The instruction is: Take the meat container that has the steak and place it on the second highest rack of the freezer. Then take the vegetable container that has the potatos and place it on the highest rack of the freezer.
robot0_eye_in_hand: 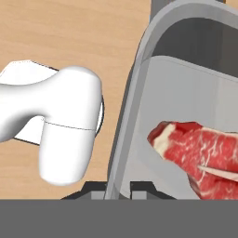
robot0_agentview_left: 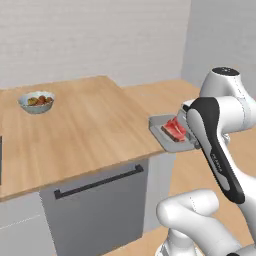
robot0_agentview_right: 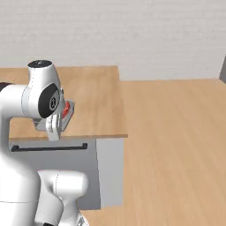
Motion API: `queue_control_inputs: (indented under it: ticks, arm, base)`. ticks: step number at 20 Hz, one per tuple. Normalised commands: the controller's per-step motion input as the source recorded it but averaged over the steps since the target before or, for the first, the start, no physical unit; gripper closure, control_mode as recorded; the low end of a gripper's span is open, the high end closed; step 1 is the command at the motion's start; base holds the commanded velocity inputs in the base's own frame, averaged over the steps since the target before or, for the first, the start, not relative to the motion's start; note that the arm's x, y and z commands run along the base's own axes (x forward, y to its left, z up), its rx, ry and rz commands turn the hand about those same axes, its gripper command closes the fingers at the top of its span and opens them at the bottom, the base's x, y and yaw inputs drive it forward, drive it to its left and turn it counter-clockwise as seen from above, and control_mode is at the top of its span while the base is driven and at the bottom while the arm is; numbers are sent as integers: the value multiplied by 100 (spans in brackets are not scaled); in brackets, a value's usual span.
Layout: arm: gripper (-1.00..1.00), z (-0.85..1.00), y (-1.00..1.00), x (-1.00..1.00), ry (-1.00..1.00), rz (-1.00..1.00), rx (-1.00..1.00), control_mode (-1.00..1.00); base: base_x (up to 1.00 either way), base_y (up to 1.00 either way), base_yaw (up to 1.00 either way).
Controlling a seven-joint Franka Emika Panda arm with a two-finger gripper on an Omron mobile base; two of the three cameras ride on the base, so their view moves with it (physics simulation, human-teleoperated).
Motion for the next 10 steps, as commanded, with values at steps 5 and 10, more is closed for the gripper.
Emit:
queue_control_inputs:
  ticks: [5, 10]
  arm:
    - [100, 0, 0, 0, 0, 0, 0, 100]
    - [100, 0, 0, 0, 0, 0, 0, 100]
  base:
    - [4, 20, -93]
    - [27, 37, -84]
